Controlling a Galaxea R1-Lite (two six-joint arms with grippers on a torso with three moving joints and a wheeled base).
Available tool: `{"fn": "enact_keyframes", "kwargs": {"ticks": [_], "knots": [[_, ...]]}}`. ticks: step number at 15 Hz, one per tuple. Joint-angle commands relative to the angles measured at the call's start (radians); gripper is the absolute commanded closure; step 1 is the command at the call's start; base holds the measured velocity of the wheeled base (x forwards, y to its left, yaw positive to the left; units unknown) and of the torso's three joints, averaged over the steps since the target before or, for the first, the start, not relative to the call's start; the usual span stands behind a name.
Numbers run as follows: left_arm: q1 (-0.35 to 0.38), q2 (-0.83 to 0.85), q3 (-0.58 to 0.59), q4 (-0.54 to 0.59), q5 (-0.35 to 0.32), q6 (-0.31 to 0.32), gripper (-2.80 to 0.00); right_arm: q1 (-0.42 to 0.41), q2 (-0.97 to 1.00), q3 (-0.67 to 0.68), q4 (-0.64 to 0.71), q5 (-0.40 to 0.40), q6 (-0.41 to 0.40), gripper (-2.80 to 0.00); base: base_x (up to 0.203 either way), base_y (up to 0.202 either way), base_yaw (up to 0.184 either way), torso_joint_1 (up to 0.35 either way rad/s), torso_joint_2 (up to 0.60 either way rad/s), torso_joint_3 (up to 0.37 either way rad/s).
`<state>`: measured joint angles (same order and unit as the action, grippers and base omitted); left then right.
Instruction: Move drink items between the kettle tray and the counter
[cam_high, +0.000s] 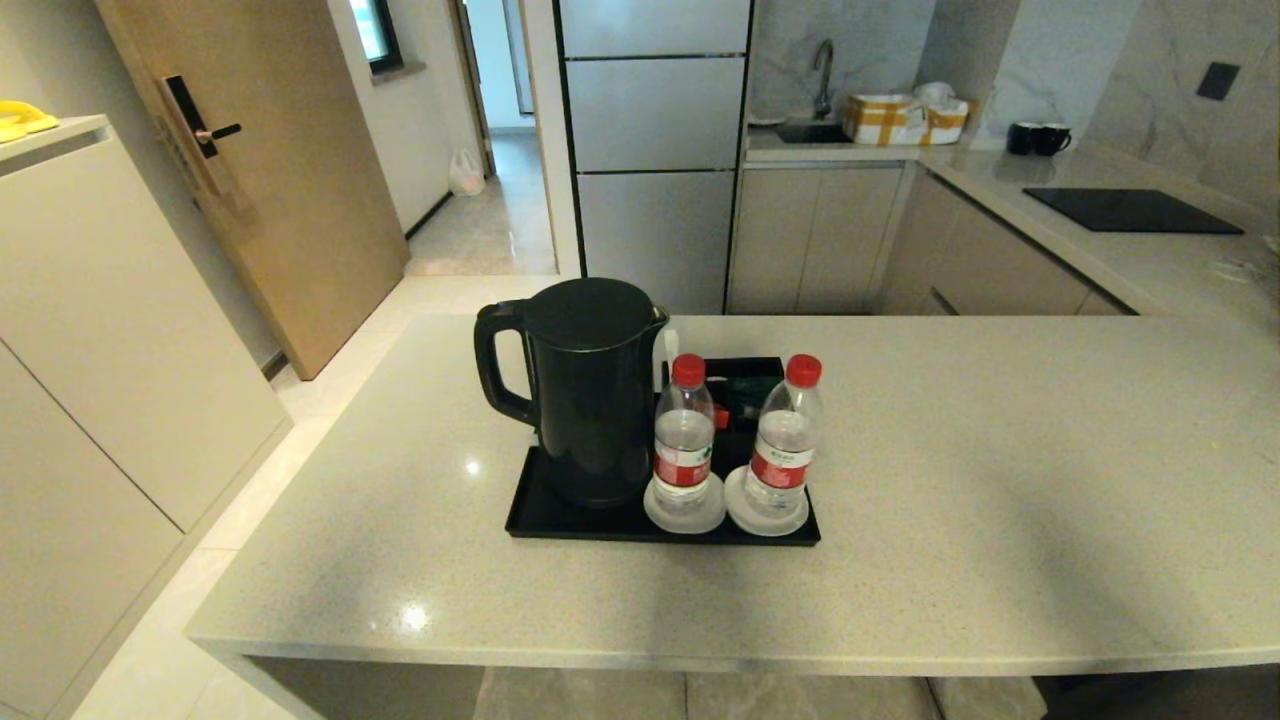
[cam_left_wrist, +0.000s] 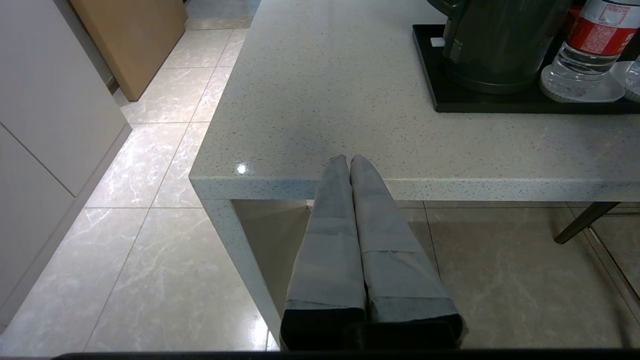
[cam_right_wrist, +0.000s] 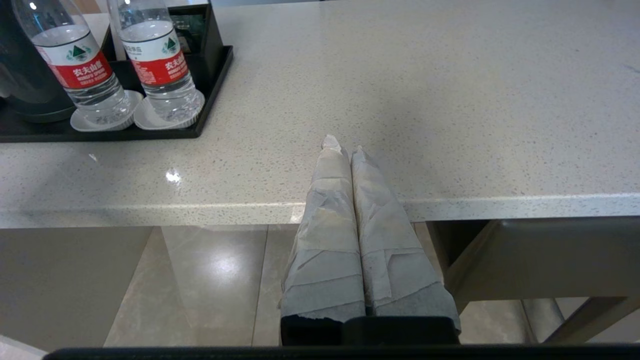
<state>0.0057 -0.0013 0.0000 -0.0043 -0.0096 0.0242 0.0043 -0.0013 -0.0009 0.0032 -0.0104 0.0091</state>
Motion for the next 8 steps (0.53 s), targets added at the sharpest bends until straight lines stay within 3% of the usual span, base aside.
{"fn": "enact_keyframes", "kwargs": {"ticks": [1,8], "knots": [[0.0,0.001,0.0,0.0,0.0,0.0,0.0,0.0,0.0,0.001,0.0,0.001,0.0,0.0,0.0,0.0,0.0,0.0,0.0,0.0],[0.0,0.001,0.0,0.0,0.0,0.0,0.0,0.0,0.0,0.001,0.0,0.001,0.0,0.0,0.0,0.0,0.0,0.0,0.0,0.0]]}}
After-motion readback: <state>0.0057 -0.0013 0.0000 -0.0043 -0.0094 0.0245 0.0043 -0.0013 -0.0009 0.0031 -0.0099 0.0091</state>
